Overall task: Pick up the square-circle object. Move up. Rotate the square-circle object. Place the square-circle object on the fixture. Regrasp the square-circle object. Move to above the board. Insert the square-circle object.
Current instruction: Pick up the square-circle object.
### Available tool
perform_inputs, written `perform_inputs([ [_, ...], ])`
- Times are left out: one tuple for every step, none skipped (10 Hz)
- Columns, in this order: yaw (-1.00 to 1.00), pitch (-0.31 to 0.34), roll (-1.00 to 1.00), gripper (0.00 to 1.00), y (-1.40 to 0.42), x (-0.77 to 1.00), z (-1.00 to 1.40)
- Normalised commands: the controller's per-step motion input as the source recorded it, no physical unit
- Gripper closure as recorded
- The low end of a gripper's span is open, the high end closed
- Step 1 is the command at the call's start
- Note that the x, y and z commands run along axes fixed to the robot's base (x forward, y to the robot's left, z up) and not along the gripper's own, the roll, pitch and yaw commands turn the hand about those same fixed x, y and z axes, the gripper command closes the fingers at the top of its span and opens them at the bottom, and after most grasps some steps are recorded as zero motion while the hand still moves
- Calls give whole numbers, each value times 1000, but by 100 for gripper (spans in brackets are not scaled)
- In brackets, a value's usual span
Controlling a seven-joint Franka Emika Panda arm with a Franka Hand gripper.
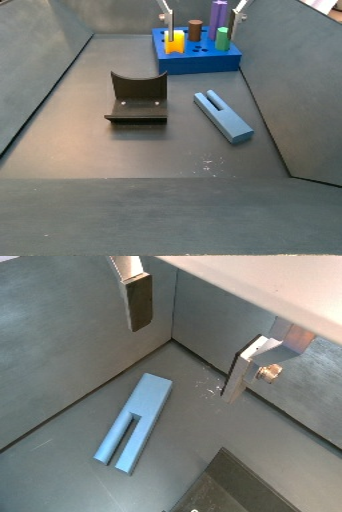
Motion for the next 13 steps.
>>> perform_inputs([
  [0,-46,-90,0,0,0,-80],
  [403,-276,66,0,149,-600,-737],
  [583,-176,14,0,0,-514,-860],
  [609,-143,0,0,0,-531,-929],
  [597,-119,13,0,0,-571,-983],
  [560,-107,23,0,0,-500,-1000],
  [140,0,-7,0,0,180,-1000],
  [0,-43,-30,0,-111,291,-1000],
  [0,-50,-46,0,-160,269,-1000],
  [0,-4,-7,0,-100,100,-1000],
  [86,0,0,0,-69,0,-1000],
  [203,0,0,0,-34,0,-1000],
  [323,-114,-26,0,57,-291,-894],
])
